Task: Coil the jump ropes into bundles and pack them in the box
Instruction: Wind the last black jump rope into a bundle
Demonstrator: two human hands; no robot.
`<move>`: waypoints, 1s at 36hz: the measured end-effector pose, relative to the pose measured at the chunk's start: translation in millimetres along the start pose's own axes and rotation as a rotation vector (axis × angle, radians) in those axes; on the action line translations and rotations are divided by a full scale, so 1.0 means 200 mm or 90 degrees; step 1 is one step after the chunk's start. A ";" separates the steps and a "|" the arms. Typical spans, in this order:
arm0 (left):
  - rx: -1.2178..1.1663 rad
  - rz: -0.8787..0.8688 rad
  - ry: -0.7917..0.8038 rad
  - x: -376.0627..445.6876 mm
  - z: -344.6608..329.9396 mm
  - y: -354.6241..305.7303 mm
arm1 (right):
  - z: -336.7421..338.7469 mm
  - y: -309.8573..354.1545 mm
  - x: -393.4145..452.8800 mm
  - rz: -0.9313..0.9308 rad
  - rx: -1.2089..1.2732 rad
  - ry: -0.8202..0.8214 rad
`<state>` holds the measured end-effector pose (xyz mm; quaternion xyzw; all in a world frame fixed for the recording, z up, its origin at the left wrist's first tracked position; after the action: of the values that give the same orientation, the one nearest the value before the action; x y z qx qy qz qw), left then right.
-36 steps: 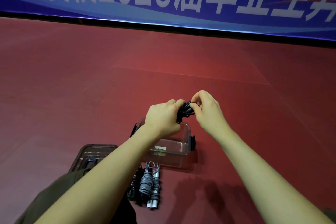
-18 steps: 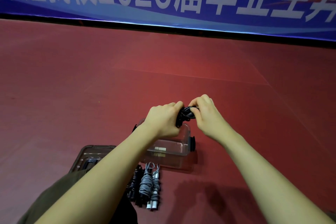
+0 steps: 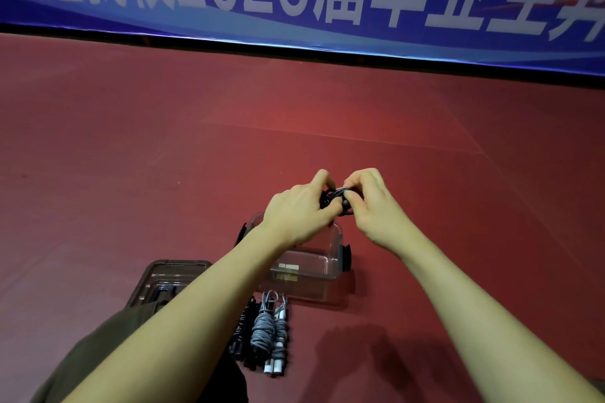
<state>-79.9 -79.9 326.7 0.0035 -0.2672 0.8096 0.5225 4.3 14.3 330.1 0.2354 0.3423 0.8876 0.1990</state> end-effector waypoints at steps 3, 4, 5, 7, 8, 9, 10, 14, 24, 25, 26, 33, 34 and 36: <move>-0.017 0.012 0.000 0.00 0.00 -0.01 | -0.01 0.00 -0.01 0.006 -0.013 -0.012; -0.025 0.016 0.001 0.00 0.00 -0.01 | -0.01 0.01 -0.01 0.008 -0.019 -0.017; -0.030 0.016 0.002 0.00 0.00 -0.01 | -0.01 0.01 -0.01 0.008 -0.020 -0.025; -0.041 0.010 -0.002 -0.01 -0.01 -0.01 | 0.00 0.01 0.00 -0.006 0.009 -0.046; -0.051 0.006 -0.005 0.00 -0.01 -0.02 | 0.00 0.01 0.00 -0.015 0.032 -0.059; -0.063 0.002 -0.008 0.00 -0.01 -0.03 | 0.01 0.01 0.01 -0.022 0.054 -0.069; -0.074 0.000 -0.009 0.00 0.00 -0.03 | 0.01 0.01 0.01 -0.028 0.070 -0.076; -0.109 0.002 0.001 -0.01 -0.01 -0.04 | 0.01 0.00 0.01 -0.043 0.086 -0.084; -0.223 0.021 -0.017 -0.01 0.00 -0.04 | 0.05 -0.02 0.04 -0.105 0.411 -0.021; -0.242 0.022 -0.019 -0.01 0.00 -0.03 | 0.04 -0.03 0.04 -0.113 0.441 -0.008; -0.269 0.025 -0.022 -0.01 0.00 -0.03 | 0.03 -0.04 0.04 -0.117 0.466 0.005; -0.399 0.030 -0.013 -0.01 0.00 -0.02 | 0.01 -0.06 0.03 -0.121 0.595 0.081; -0.402 0.030 -0.011 -0.01 0.00 -0.03 | 0.01 -0.06 0.03 -0.125 0.608 0.089; -0.393 0.027 -0.007 -0.02 0.00 -0.04 | 0.02 -0.06 0.03 -0.129 0.625 0.102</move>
<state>-72.1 -81.3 328.9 -0.1566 -0.5030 0.7012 0.4803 3.5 27.8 326.1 0.1979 0.7546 0.6135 0.1230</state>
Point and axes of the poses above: each hand's wrist, its own x-axis towards the middle knuckle, its own z-axis out of the back of the hand, y = z × x, the point moved 5 cm from there along x, towards the middle knuckle, and after that the axes turned 6 degrees about -z, right-handed, at the moved point
